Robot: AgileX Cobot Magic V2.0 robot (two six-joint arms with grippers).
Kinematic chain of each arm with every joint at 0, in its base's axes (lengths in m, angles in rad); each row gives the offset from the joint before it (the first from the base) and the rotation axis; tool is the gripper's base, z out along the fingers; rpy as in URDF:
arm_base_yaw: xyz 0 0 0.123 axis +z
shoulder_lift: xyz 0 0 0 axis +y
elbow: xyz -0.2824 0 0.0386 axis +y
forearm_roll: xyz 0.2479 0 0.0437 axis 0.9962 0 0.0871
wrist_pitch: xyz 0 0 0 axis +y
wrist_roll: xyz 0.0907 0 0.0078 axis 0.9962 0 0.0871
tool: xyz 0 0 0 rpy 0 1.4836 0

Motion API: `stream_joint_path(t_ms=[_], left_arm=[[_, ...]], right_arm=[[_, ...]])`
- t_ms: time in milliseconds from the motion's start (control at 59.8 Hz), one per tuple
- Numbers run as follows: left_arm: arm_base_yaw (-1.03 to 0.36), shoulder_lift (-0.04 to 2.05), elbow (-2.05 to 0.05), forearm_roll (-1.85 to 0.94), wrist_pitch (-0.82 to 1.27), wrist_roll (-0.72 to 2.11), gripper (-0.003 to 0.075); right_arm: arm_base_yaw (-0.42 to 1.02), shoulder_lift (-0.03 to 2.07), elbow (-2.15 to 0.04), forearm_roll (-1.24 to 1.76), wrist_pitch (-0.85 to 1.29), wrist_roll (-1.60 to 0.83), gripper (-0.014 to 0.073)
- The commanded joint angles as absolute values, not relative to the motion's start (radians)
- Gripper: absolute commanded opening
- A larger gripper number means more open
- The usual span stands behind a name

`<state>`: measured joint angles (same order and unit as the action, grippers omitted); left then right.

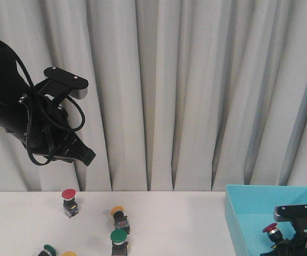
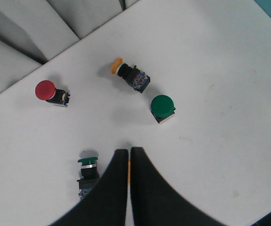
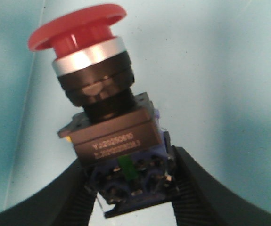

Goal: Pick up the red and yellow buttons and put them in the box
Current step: 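Lower the red button into the blue box and open right gripper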

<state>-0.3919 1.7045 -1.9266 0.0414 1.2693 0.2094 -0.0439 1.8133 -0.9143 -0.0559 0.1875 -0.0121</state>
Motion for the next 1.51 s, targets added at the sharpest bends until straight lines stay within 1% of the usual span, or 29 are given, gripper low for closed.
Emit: stream_joint_path(t_ms=[0,184,268,418,502,669,820,987,1188,1288,1355,1439,1472,1489], left_arm=[[-0.393,1.656,-1.947,0.043,1.25,0.197,-0.0006],[-0.393,1.656,-1.947,0.043,1.25,0.197,-0.0006],[-0.393,1.656,-1.947,0.043,1.25,0.197,-0.0006],[-0.393,1.656,-1.947,0.043,1.25,0.197,-0.0006],[-0.393,1.656,-1.947,0.043,1.25,0.197,-0.0006],[-0.393,1.656,-1.947,0.043,1.25,0.197,-0.0006],[-0.393,1.659,-1.947,0.042,1.242,0.197,-0.0006],[-0.393,1.659,-1.947,0.042,1.183,0.197,-0.0006],[-0.393,1.659,-1.947,0.043,1.178,0.196,-0.0006],[-0.393,1.659,-1.947,0.048,1.172,0.196,-0.0006],[-0.393,1.659,-1.947,0.055,1.171,0.195,-0.0006],[-0.393,1.659,-1.947,0.078,1.184,0.162,-0.0003],[-0.393,1.659,-1.947,0.092,1.191,0.15,-0.0002],[-0.393,1.659,-1.947,0.098,1.193,0.142,-0.0001]], right_arm=[[-0.047,1.78,-0.977,-0.054,0.2,-0.031,0.0178],[-0.047,1.784,-1.018,-0.05,0.265,-0.062,0.0337],[-0.047,1.784,-1.02,-0.049,0.268,-0.062,0.043],[-0.047,1.784,-1.02,-0.047,0.269,-0.062,0.0527],[-0.047,1.784,-1.02,-0.045,0.269,-0.061,0.0549],[-0.047,1.757,-1.02,0.0,0.26,-0.062,0.0543],[-0.047,1.668,-1.041,0.0,0.257,-0.084,0.0531],[-0.047,1.512,-1.103,0.011,0.265,-0.11,0.0493],[-0.022,1.295,-1.207,0.034,0.297,-0.127,0.0404],[0.044,1.198,-1.241,0.034,0.325,-0.184,0.0304],[0.107,1.136,-1.242,0.034,0.326,-0.214,0.0197],[0.185,1.082,-1.242,0.032,0.333,-0.237,0.0031],[0.209,1.064,-1.242,0.032,0.338,-0.241,-0.0015],[0.217,1.054,-1.242,0.032,0.34,-0.241,-0.0015]])
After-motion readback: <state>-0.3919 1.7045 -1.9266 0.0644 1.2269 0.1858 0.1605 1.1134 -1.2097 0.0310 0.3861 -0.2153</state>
